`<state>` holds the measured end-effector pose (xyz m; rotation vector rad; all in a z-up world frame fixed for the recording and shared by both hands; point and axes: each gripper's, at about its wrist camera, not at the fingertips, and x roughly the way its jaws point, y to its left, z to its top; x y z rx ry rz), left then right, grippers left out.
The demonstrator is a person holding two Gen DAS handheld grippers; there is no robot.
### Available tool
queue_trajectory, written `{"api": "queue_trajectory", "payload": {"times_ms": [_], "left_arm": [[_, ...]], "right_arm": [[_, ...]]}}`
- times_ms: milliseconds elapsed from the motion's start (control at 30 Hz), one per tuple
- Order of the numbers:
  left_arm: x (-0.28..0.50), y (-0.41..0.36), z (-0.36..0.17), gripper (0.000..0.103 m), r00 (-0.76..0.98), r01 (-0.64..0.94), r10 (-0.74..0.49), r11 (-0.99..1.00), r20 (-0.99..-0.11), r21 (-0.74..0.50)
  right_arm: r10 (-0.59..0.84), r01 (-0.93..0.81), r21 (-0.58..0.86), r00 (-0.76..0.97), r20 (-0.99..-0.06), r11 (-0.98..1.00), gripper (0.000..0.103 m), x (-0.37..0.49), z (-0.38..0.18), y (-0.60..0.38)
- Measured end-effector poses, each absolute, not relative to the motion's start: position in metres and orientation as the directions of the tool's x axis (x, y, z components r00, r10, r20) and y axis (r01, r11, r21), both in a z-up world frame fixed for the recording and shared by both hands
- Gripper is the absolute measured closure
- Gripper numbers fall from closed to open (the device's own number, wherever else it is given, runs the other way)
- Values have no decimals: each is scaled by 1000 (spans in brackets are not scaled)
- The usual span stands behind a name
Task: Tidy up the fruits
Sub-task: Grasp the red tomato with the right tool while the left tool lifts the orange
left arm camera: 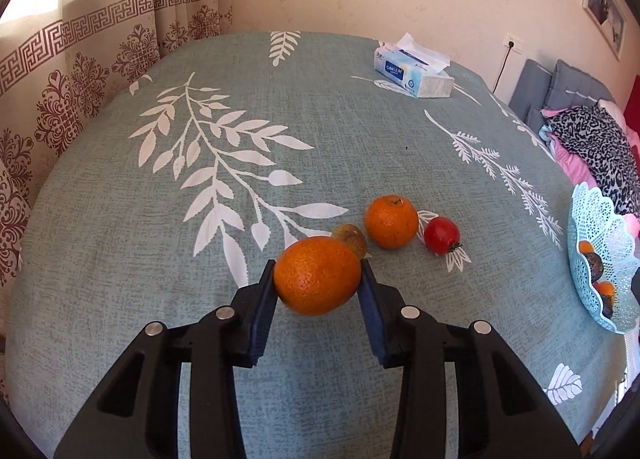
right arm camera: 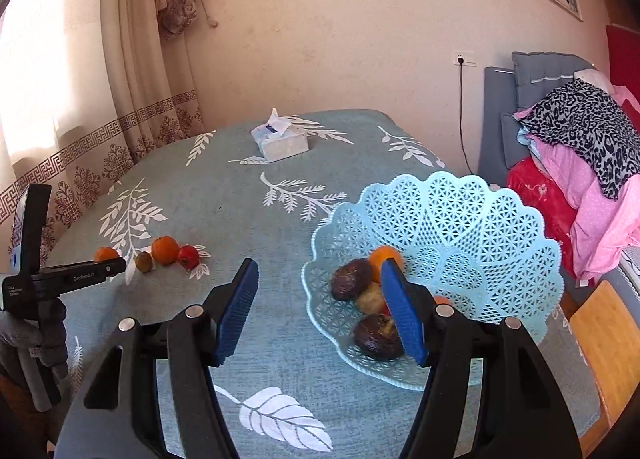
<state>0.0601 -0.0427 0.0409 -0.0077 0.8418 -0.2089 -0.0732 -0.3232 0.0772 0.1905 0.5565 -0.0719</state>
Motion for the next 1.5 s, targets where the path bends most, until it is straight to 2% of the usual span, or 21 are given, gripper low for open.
{"api": "queue_trajectory", "payload": {"times_ms": [200, 400, 733, 833, 867, 967, 1000, 1500], "left_arm": [[49, -27, 71, 63, 708, 170, -194, 980, -679, -104], [40, -13, 88, 63, 738, 172, -217, 976, -639, -133], [39, -2, 97, 63, 750, 161, -229, 973, -620, -164], [40, -1, 97, 63, 750, 156, -228, 973, -621, -169], [40, 0, 96, 63, 748, 156, -229, 973, -622, -171], [42, 0, 95, 63, 744, 156, -233, 972, -626, -176], [42, 0, 94, 63, 743, 156, -233, 972, -627, -176], [33, -15, 91, 63, 736, 192, -252, 968, -629, -163]], "right_arm": [[129, -26, 182, 806, -578, 983, 38, -30, 79, -280], [234, -117, 214, 694, -681, 970, 38, 22, 54, -236], [204, -147, 143, 622, -756, 979, 39, 84, 23, -196], [225, -152, 167, 587, -777, 974, 49, 98, 15, -193], [238, -153, 183, 581, -778, 971, 52, 100, 13, -193], [213, -147, 157, 585, -783, 977, 71, 102, 12, -189], [212, -148, 154, 585, -783, 977, 74, 101, 13, -189], [228, -92, 229, 685, -692, 969, 74, 35, 58, -237]]}}
